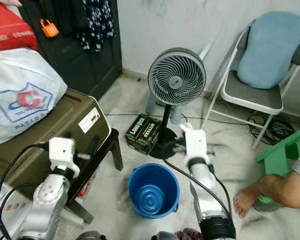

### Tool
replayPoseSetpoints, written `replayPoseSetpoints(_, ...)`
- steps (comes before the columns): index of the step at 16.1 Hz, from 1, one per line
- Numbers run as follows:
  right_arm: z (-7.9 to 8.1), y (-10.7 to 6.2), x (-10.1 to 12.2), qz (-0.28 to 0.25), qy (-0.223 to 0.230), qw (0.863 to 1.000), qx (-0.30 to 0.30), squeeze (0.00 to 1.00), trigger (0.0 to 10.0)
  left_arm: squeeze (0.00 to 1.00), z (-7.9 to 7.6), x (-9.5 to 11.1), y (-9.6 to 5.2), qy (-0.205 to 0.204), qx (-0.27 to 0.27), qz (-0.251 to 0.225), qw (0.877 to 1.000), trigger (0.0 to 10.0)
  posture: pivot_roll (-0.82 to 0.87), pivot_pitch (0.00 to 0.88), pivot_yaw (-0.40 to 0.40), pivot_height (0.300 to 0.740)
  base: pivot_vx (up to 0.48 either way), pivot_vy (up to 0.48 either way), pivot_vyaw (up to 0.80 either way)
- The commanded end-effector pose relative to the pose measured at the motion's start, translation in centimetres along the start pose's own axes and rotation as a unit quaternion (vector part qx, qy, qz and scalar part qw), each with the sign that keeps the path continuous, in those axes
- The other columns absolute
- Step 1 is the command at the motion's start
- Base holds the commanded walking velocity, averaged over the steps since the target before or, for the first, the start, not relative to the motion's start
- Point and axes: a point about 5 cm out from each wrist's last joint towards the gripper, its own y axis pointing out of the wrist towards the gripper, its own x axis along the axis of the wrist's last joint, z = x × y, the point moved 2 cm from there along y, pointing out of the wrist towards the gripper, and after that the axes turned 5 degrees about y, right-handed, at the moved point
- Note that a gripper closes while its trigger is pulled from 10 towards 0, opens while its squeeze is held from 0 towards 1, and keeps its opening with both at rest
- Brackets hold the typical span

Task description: Clean up the room

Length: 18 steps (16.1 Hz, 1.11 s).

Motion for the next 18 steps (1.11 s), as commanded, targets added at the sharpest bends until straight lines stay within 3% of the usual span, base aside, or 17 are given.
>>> replayPoseSetpoints(1, -1.3, 0.0, -1.0, 0.032, 0.01, 0.999, -0.035, 0.0, 10.0, 0.0, -0.5, 0.5, 0.0, 0.016, -0.032, -0.009, 0.999, 10.0, 0.03, 0.052, -0.03, 0.74, 0.0, 0.0, 0.0)
replayPoseSetpoints(5, -3.1, 0.0, -1.9, 0.06, 0.007, 0.995, -0.085, 0.0, 10.0, 0.0, 0.0, 1.0, -0.1, 0.034, -0.052, -0.016, 0.998, 10.0, 0.02, 0.06, -0.017, 0.74, 0.0, 0.0, 0.0)
replayPoseSetpoints(11, -2.2, 0.0, -1.8, 0.061, 0.01, 0.996, -0.07, 0.0, 10.0, 0.0, -0.9, 1.3, -2.6, 0.104, -0.161, -0.019, 0.981, 10.0, 0.06, 0.144, 0.035, 0.74, 0.0, 0.0, 0.0)
replayPoseSetpoints(16, -0.6, 0.5, -1.7, 0.064, 0.028, 0.996, -0.059, 0.0, 10.0, 0.0, 0.8, 3.5, -3.8, 0.147, -0.188, -0.025, 0.971, 10.0, 0.16, 0.224, 0.102, 0.74, 0.0, 0.0, 0.0)
replayPoseSetpoints(18, 0.9, 1.4, -1.5, 0.07, 0.042, 0.996, -0.048, 0.0, 10.0, 0.0, 2.8, 4.8, -4.8, 0.174, -0.169, -0.023, 0.97, 10.0, 0.23, 0.289, 0.163, 0.74, 0.0, 0.0, 0.0)
